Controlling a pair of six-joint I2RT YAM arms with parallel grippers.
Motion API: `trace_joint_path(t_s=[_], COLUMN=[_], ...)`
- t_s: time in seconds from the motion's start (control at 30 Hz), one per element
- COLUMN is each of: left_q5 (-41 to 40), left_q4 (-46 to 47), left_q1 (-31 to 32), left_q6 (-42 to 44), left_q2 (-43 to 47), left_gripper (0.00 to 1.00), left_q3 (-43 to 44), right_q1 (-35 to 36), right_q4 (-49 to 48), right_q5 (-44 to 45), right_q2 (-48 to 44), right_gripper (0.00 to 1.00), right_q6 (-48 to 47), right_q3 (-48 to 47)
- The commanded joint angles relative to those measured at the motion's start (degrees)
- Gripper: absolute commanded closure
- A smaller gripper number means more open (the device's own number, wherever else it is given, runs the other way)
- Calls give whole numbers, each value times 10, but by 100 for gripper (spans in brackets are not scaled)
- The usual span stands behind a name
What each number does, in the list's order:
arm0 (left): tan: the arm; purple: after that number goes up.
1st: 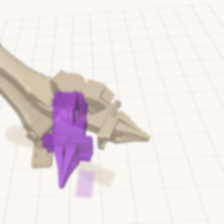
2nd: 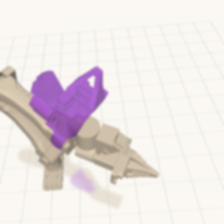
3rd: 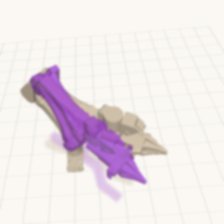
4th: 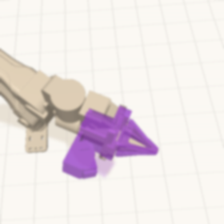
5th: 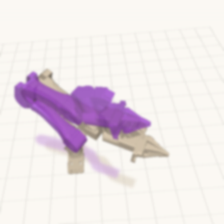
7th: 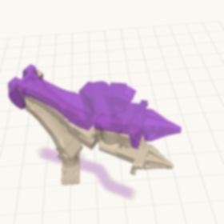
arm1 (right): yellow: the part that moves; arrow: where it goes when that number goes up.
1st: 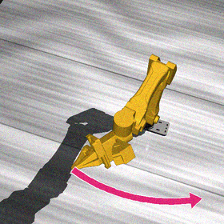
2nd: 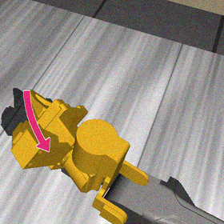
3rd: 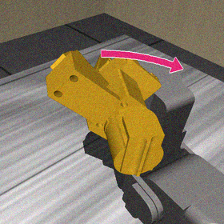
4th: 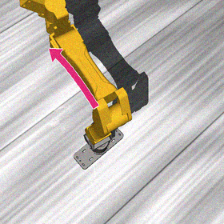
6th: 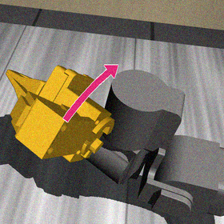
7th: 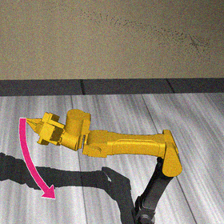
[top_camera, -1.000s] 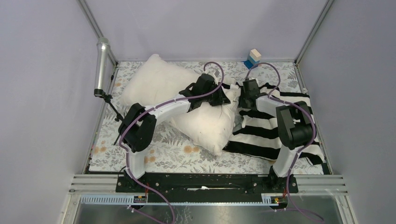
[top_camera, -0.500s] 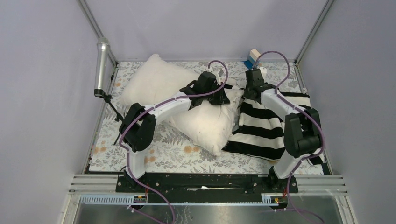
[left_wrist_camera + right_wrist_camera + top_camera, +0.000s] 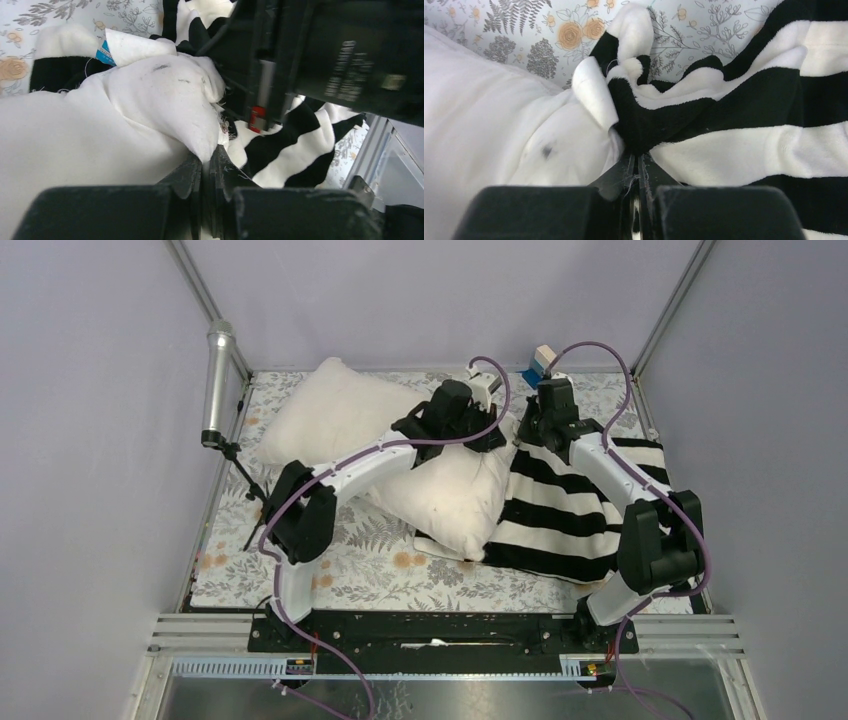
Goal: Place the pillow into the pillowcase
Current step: Stuff the pillow into the pillowcase.
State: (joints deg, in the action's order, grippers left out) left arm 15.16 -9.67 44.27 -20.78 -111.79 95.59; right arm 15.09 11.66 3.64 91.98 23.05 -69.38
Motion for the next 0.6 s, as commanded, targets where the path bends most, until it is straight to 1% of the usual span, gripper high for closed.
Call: trace_joint_path(t_s=[0.0, 0.1, 0.17, 0.23, 0.3, 0.43, 0.57], left_q5=[81, 103, 96, 96, 89, 81, 80], left_q4=[198, 251, 265, 289, 289, 245, 200], left_q1=[-9, -8, -3, -2, -2, -7, -34], left_q6=[-30, -62, -74, -92, -94, -77, -85], left_q2=[-61, -81, -81, -78, -83, -106, -136], left_gripper=[100, 100, 100, 100, 100, 100, 100], left_q3=[-77, -129, -159, -192, -199, -155, -69], right_q1=[2, 1, -4, -7, -4, 24, 70], right_q4=[4, 6, 13, 18, 20, 32, 21], right_q5=[-28, -8, -4, -16, -49, -93, -116], right_q2=[-33, -39, -31, -21, -15, -25, -56], right_gripper=[100, 100, 100, 100, 100, 100, 100], right_q6=[13, 12, 12, 12, 12, 0, 0], right_q3=[10, -1, -24, -53, -77, -77, -4])
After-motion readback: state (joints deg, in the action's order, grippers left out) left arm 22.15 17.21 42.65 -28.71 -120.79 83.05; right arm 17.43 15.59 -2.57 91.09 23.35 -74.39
